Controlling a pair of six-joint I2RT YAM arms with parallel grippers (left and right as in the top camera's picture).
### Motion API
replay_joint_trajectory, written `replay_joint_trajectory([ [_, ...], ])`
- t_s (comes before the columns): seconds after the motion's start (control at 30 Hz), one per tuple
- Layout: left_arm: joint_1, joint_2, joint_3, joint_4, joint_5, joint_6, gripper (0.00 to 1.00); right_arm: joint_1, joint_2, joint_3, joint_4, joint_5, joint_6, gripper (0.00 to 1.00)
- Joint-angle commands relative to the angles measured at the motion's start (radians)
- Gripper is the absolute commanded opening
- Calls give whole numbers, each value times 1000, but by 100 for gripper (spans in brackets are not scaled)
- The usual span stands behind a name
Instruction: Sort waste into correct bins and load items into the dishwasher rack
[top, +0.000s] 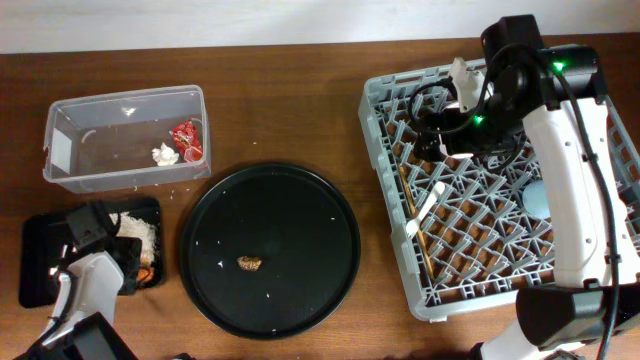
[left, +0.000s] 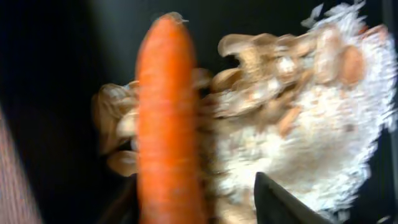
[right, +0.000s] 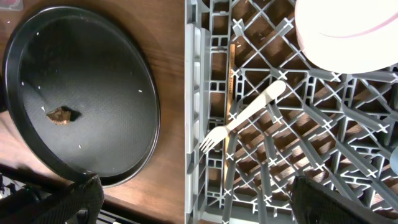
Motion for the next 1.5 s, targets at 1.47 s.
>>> replay_joint_trajectory([
  [1.47,-800,157,74,-169,302,40,50,-4,2,-4,0,9,-10,99],
])
